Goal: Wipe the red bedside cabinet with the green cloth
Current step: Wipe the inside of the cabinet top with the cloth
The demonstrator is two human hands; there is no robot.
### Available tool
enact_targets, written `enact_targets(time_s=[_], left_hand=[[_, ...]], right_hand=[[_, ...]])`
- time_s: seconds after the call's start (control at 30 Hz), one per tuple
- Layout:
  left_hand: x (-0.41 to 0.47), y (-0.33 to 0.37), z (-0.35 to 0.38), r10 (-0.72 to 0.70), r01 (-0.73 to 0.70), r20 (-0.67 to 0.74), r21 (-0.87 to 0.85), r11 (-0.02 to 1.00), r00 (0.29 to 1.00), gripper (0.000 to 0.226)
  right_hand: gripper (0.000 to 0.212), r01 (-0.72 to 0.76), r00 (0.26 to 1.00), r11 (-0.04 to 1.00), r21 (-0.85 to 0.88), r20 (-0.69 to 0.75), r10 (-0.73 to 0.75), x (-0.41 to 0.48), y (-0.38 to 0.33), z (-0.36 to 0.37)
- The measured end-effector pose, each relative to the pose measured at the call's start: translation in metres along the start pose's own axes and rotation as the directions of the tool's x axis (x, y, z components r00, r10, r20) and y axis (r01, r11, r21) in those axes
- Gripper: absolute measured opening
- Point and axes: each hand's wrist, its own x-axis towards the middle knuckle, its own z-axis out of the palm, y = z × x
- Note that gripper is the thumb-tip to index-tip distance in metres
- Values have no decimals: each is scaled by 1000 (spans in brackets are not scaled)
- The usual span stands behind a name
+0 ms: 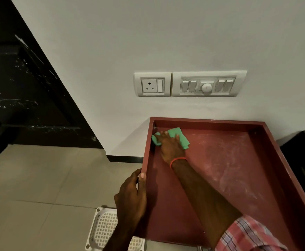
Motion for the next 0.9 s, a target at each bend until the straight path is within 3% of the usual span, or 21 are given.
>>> enact_targets(time_s=[0.1,0.23,0.37,0.53,0.73,0.83,0.9], left_hand=[[0,4,-2,-10,10,5,3,1000,1000,89],[1,9,-4,-46,47,14,-12,999,999,93],[1,10,-4,-82,83,36,-22,996,996,107],[1,8,-1,-98,99,30,-43,994,995,104],[7,7,2,-104,105,29,-15,994,994,97],[5,10,1,-113,113,51,11,994,992,99],[6,12,-1,-121,120,61,21,993,991,104]], right_hand=[[67,-12,993,992,-122,113,26,-49,-14,3],[50,52,996,959,-278,-61,-72,-98,-22,19],[15,68,977,892,-447,-152,-150,-57,-13,3],[8,112,983,910,-399,-93,-161,7,-10,-11],[18,25,988,941,-337,-133,-74,56,-9,-10],[16,-24,992,977,-213,-125,-3,52,-9,-14],[18,-58,988,997,-41,-149,51,51,-3,-26]])
